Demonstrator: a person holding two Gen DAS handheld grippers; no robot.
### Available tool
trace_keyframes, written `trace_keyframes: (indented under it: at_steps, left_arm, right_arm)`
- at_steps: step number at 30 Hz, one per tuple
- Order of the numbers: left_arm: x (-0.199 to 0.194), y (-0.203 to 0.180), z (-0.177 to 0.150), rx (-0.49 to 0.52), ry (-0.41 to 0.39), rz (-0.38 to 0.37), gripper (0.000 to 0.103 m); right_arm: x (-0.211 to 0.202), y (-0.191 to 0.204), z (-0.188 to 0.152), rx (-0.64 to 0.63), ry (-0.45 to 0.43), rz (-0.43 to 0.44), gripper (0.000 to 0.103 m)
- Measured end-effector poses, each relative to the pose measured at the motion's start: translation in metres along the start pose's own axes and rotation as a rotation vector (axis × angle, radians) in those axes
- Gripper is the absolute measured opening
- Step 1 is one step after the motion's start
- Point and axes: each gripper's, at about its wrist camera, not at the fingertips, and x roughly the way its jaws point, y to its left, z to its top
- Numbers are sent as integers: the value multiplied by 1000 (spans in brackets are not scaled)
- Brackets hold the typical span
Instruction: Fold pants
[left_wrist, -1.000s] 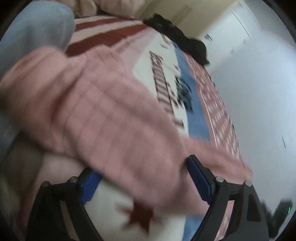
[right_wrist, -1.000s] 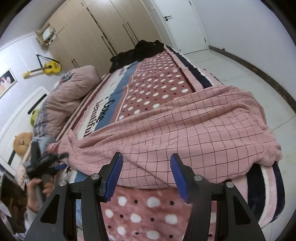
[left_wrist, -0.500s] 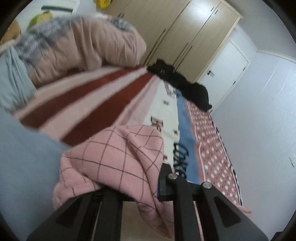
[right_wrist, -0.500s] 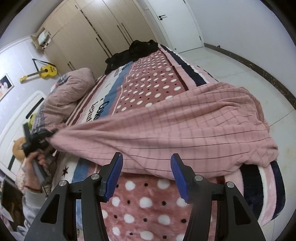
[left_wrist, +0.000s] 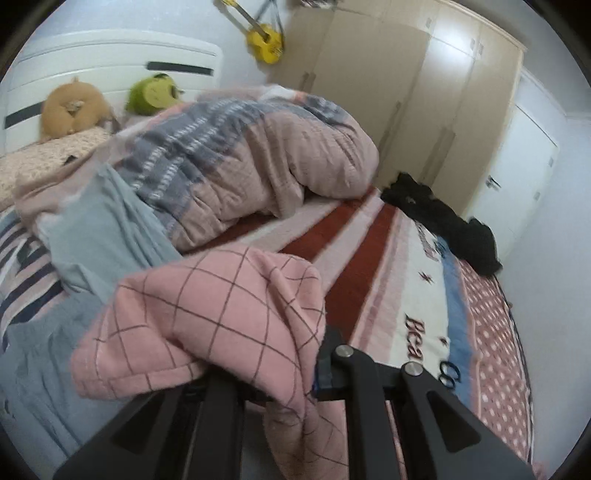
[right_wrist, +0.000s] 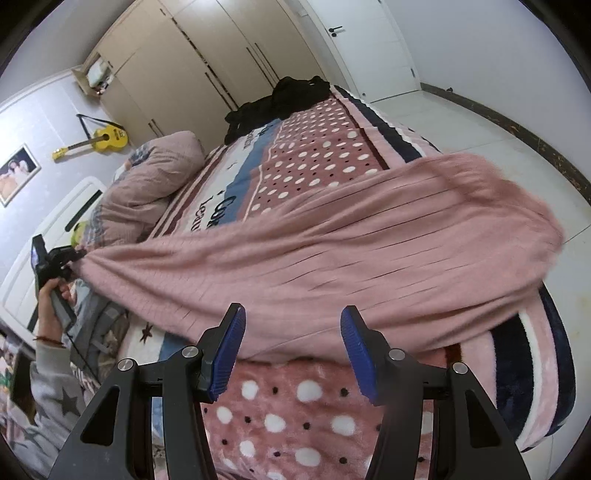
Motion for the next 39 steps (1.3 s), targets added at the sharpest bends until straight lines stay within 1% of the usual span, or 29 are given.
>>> trace_keyframes:
  at_steps: [2, 3, 5, 6, 9, 10, 11, 12, 13, 14, 16, 17, 18, 19, 20, 22, 24, 25, 26, 27, 28, 29, 30, 31, 33, 36, 37, 38, 39]
  left_arm:
    - [-5, -14, -4, 37, 3, -41, 9]
    - [-11, -28, -8, 73, -4, -75, 9]
    - [-21, -56, -15, 133, 9, -161, 9]
    - [-29, -78, -24, 181, 20, -226, 9]
    - [-50, -135, -60, 340, 49, -363, 10]
    - [-57, -160, -82, 407, 64, -412, 12]
    - [-59, -178, -102, 469, 90, -447, 13]
    - [-59, -196, -124, 527, 125, -481, 17]
    - [-54, -215, -152, 581, 186, -521, 22]
    - [-47, -227, -176, 622, 249, -547, 25]
    - [-32, -243, -220, 680, 349, -567, 33]
    - [-27, -247, -237, 713, 382, -570, 35]
    - [-24, -249, -254, 750, 413, -576, 43]
    - [-25, -248, -262, 772, 428, -593, 55]
    - [-29, -246, -265, 784, 430, -624, 61]
    - [-45, -234, -258, 772, 406, -679, 81]
    - [-60, -217, -242, 731, 368, -713, 87]
    - [-67, -203, -225, 697, 335, -708, 88]
    - [-72, -191, -215, 677, 302, -686, 89]
    - [-74, -180, -204, 667, 260, -643, 92]
    - [-75, -167, -193, 669, 210, -575, 94]
    - [-72, -156, -187, 674, 185, -523, 95]
    - [-66, -146, -183, 671, 177, -477, 95]
    - [-57, -133, -178, 648, 187, -434, 95]
    - [-38, -114, -177, 604, 218, -388, 94]
    - [-15, -101, -189, 611, 241, -329, 94]
    - [-8, -100, -193, 619, 253, -327, 93]
    - [-2, -97, -198, 622, 268, -331, 91]
    - [3, -96, -204, 619, 283, -339, 77]
  right_arm:
    - [2, 0, 1, 5, -1, 6, 50]
    - [2, 0, 2, 5, -1, 9, 50]
    - [2, 2, 3, 7, -6, 16, 50]
    - [1, 3, 4, 6, -9, 19, 50]
    - [-3, 7, 6, 0, -18, 16, 50]
    - [-3, 8, 6, -2, -20, 17, 50]
    - [-4, 9, 7, -1, -22, 17, 50]
    - [-4, 10, 8, 0, -23, 18, 50]
    - [-4, 10, 9, -1, -22, 20, 50]
    - [-3, 12, 9, -4, -21, 22, 50]
    - [-1, 12, 10, -10, -17, 24, 50]
    - [0, 12, 10, -13, -12, 22, 50]
    - [2, 11, 8, -13, -6, 22, 50]
    - [3, 10, 8, -11, -2, 22, 50]
    - [5, 8, 8, -9, 4, 21, 50]
    - [8, 6, 9, -8, 13, 18, 50]
    - [12, 6, 12, -10, 19, 23, 50]
    - [14, 7, 14, -13, 21, 29, 50]
    - [18, 10, 18, -22, 23, 36, 50]
    - [21, 13, 21, -31, 25, 41, 51]
    - [26, 18, 24, -43, 29, 47, 52]
    - [31, 21, 26, -50, 33, 53, 58]
    - [39, 26, 29, -60, 40, 66, 62]
    - [49, 32, 32, -67, 48, 74, 66]
    - [71, 41, 38, -85, 75, 81, 67]
    - [113, 53, 43, -105, 126, 55, 68]
    - [125, 56, 44, -113, 143, 45, 68]
    - [139, 58, 44, -121, 164, 31, 68]
    - [147, 59, 43, -122, 174, 23, 68]
